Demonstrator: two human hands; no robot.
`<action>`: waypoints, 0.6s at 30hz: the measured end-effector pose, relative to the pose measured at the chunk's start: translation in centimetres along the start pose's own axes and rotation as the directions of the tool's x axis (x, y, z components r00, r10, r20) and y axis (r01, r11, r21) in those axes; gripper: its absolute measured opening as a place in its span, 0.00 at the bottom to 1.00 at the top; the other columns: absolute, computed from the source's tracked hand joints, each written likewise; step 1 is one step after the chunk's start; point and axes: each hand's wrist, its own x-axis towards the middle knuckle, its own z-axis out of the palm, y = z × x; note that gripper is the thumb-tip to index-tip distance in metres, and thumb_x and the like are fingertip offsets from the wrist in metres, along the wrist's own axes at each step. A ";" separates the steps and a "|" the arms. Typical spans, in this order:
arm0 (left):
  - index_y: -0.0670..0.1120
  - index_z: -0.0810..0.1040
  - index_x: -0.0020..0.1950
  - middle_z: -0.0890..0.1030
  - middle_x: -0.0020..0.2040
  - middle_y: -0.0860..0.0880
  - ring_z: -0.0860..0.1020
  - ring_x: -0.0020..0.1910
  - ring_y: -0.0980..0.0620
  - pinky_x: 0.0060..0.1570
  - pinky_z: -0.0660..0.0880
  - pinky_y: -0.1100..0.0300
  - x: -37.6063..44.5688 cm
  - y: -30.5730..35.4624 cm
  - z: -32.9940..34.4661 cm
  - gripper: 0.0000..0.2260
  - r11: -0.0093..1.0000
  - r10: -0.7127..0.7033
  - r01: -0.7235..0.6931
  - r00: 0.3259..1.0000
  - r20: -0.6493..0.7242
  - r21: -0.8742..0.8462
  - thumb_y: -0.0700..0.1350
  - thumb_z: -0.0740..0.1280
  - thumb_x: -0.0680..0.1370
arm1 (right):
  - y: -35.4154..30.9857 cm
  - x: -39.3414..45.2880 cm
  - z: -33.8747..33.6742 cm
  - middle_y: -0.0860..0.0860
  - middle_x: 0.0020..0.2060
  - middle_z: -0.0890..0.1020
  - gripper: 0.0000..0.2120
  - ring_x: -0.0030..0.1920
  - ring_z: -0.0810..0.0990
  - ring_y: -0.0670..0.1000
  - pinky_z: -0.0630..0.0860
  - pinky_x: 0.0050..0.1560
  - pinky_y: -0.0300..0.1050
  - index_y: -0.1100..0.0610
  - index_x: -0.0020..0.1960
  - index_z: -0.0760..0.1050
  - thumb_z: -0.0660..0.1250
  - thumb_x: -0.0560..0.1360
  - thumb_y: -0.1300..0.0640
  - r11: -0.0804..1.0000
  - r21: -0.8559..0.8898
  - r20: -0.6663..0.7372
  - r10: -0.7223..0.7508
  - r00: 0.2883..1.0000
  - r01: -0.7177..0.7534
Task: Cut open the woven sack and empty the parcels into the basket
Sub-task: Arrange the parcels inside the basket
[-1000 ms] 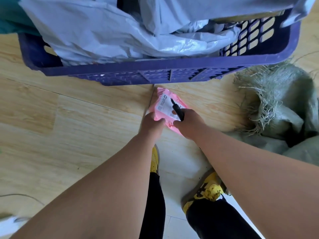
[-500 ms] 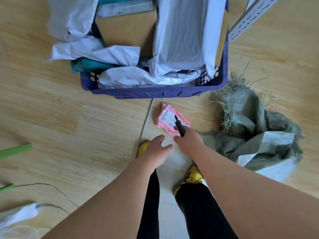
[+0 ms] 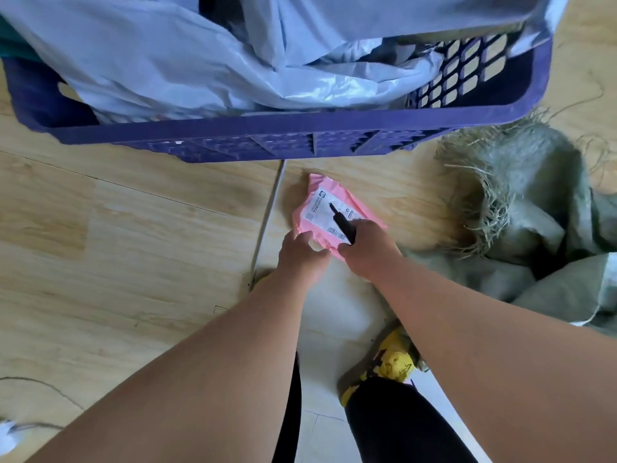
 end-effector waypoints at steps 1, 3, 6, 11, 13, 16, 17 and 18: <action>0.49 0.67 0.73 0.58 0.76 0.47 0.61 0.74 0.48 0.70 0.64 0.53 1.0 0.1 0.3 0.24 1.000 -0.011 0.011 1.000 -0.002 -0.003 0.50 0.65 0.77 | -0.1 0.7 0.3 0.51 0.42 0.77 0.05 0.42 0.78 0.54 0.68 0.34 0.41 0.53 0.48 0.74 0.64 0.75 0.60 1.000 -0.004 0.008 -0.010 1.000 0.010; 0.49 0.69 0.72 0.59 0.75 0.48 0.63 0.73 0.47 0.69 0.66 0.52 2.7 0.3 0.6 0.25 0.998 -0.046 0.046 0.999 -0.012 -0.031 0.51 0.67 0.76 | -0.2 1.9 0.9 0.52 0.51 0.77 0.10 0.50 0.78 0.56 0.70 0.42 0.42 0.52 0.57 0.76 0.64 0.76 0.58 0.999 -0.024 0.015 -0.031 0.999 0.031; 0.47 0.69 0.70 0.70 0.69 0.49 0.69 0.68 0.46 0.66 0.69 0.50 4.9 0.4 0.3 0.33 0.994 -0.091 0.092 0.996 0.015 -0.064 0.55 0.72 0.67 | -0.3 2.9 1.2 0.51 0.52 0.78 0.13 0.48 0.77 0.55 0.72 0.45 0.43 0.49 0.61 0.75 0.64 0.77 0.55 0.999 -0.027 0.020 -0.034 0.999 0.035; 0.41 0.77 0.53 0.80 0.49 0.46 0.77 0.46 0.49 0.37 0.71 0.61 4.2 0.4 -1.4 0.13 0.994 -0.029 0.041 0.993 0.115 -0.106 0.47 0.67 0.73 | -0.6 3.1 0.7 0.51 0.49 0.79 0.14 0.43 0.76 0.54 0.70 0.41 0.42 0.50 0.60 0.76 0.63 0.75 0.58 0.999 -0.035 -0.014 -0.017 1.000 0.016; 0.41 0.74 0.59 0.78 0.57 0.44 0.76 0.51 0.49 0.39 0.69 0.62 2.4 0.5 -1.9 0.13 0.983 0.051 -0.027 0.990 0.133 -0.180 0.43 0.65 0.76 | -0.8 2.5 0.1 0.53 0.52 0.80 0.18 0.48 0.78 0.56 0.74 0.45 0.44 0.50 0.64 0.74 0.63 0.75 0.60 1.000 0.005 -0.072 0.022 0.997 -0.022; 0.42 0.69 0.69 0.70 0.69 0.46 0.70 0.62 0.52 0.50 0.66 0.63 -1.4 0.4 -2.8 0.18 0.972 0.202 -0.181 0.969 0.143 -0.151 0.41 0.64 0.78 | -0.5 1.8 -0.5 0.51 0.61 0.77 0.27 0.56 0.79 0.57 0.77 0.55 0.51 0.44 0.69 0.68 0.59 0.74 0.64 0.994 0.083 -0.171 0.088 0.981 -0.075; 0.43 0.66 0.72 0.66 0.72 0.47 0.66 0.67 0.53 0.57 0.62 0.67 -2.8 0.1 -2.9 0.21 0.965 0.260 -0.255 0.955 0.145 -0.056 0.41 0.63 0.79 | -0.5 1.3 -0.6 0.51 0.64 0.75 0.30 0.58 0.78 0.57 0.76 0.56 0.51 0.43 0.71 0.66 0.58 0.74 0.65 0.992 0.100 -0.174 0.096 0.980 -0.080; 0.43 0.62 0.74 0.62 0.75 0.48 0.62 0.72 0.53 0.63 0.58 0.67 -4.1 -0.2 -3.1 0.23 0.946 0.310 -0.319 0.939 0.148 0.048 0.42 0.62 0.80 | -0.5 0.7 -0.9 0.51 0.67 0.72 0.32 0.60 0.77 0.57 0.76 0.57 0.50 0.43 0.73 0.63 0.57 0.74 0.66 0.991 0.113 -0.171 0.094 0.981 -0.075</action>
